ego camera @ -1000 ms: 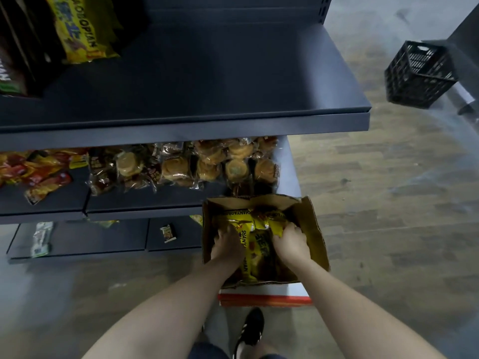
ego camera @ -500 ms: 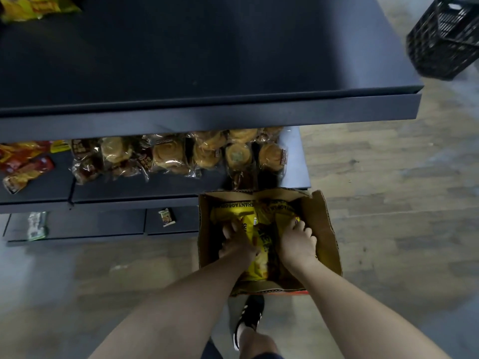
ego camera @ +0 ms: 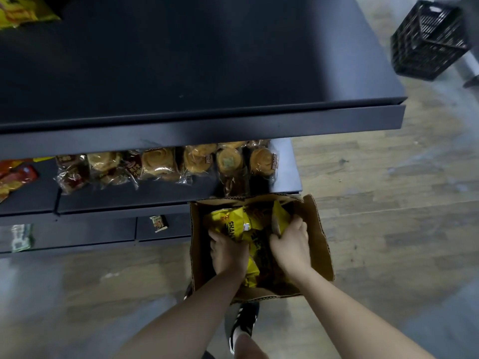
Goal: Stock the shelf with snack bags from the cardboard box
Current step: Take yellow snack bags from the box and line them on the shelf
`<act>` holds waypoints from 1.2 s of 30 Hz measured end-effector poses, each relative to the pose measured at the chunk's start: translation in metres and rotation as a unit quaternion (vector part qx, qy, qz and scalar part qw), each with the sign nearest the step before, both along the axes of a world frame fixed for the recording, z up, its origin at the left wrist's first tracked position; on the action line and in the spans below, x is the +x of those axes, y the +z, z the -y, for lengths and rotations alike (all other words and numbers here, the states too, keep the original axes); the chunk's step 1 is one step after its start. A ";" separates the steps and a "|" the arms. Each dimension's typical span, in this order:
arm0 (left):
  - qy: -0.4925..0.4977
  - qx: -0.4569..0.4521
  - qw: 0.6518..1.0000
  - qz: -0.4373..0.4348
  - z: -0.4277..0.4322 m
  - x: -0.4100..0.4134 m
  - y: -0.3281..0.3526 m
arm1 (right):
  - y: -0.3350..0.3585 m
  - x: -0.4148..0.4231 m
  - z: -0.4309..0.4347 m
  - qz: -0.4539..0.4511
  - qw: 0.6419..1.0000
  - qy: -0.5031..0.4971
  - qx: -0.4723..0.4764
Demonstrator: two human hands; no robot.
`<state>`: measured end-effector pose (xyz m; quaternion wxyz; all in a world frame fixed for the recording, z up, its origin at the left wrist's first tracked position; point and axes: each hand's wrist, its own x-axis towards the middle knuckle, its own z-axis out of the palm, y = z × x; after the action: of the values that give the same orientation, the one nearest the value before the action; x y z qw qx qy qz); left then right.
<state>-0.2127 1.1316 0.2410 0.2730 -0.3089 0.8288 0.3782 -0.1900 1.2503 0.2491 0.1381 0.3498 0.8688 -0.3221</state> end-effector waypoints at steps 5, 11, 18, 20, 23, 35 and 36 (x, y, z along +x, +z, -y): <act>0.060 0.164 0.984 0.030 0.005 -0.007 -0.002 | 0.006 -0.011 0.020 -0.062 0.961 -0.102 -0.251; 0.035 0.189 0.963 0.188 0.017 -0.020 0.002 | 0.003 -0.016 0.018 0.039 0.910 -0.164 -0.379; 0.002 0.275 0.951 0.142 0.022 -0.014 0.011 | 0.006 -0.007 0.026 0.112 0.890 -0.121 -0.424; 0.001 0.268 0.954 0.134 0.022 -0.016 0.016 | 0.010 -0.006 0.024 0.116 0.889 -0.087 -0.434; 0.003 0.287 0.951 0.113 0.024 -0.019 0.025 | 0.019 -0.008 0.022 0.068 0.905 -0.066 -0.415; -0.077 0.438 0.896 -0.014 0.058 -0.022 0.075 | 0.071 0.014 0.007 -0.012 0.794 -0.142 -0.591; -0.083 0.452 0.888 -0.016 0.059 -0.020 0.083 | 0.077 0.013 0.007 -0.009 0.791 -0.150 -0.593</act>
<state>-0.2329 1.0729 0.3242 0.4007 -0.0759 0.5949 0.6926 -0.1765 1.2431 0.3261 0.2603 0.3222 0.4445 -0.7943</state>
